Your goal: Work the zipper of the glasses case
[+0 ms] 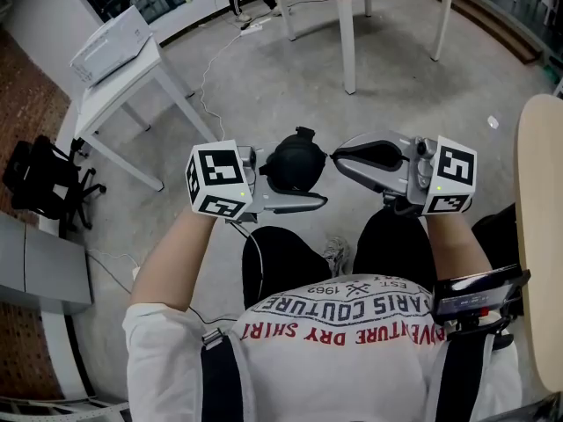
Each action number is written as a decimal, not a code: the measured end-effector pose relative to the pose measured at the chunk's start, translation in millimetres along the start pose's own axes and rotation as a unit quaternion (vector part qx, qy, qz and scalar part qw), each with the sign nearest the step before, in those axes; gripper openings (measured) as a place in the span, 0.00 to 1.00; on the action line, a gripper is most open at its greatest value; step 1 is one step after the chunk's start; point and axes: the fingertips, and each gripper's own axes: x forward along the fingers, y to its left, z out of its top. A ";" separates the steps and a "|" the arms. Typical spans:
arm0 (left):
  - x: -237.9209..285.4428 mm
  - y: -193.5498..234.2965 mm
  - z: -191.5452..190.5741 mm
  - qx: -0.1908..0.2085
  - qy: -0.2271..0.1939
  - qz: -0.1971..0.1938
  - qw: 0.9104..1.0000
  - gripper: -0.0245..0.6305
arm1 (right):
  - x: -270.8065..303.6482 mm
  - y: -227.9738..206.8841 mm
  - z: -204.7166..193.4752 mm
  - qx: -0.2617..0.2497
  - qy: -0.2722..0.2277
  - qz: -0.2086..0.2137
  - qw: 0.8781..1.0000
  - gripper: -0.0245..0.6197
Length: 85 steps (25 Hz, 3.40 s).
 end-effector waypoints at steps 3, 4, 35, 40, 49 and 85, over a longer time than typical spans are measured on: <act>1.0 -0.5 5.5 -0.008 -0.032 0.003 0.999 0.41 | -0.2 0.0 0.8 0.008 -0.009 0.001 1.000 0.07; 1.9 -0.6 6.2 -0.011 -0.041 0.003 0.999 0.41 | -0.4 -0.2 0.6 0.009 -0.010 0.001 1.000 0.07; -32.9 11.2 69.2 -0.106 -0.308 -0.010 0.945 0.41 | 2.3 1.8 -7.7 0.047 -0.017 0.016 0.999 0.07; -35.3 14.3 71.8 -0.111 -0.327 -0.002 0.938 0.41 | 1.2 0.4 -7.4 0.047 -0.020 0.014 0.999 0.07; -50.7 22.3 80.2 -0.130 -0.380 0.009 0.916 0.41 | 1.9 0.3 -12.0 0.051 -0.016 0.011 0.998 0.07; -117.1 74.9 82.3 -0.263 -0.625 0.097 0.728 0.41 | 7.9 -14.2 -31.7 0.146 -0.085 -0.028 0.985 0.07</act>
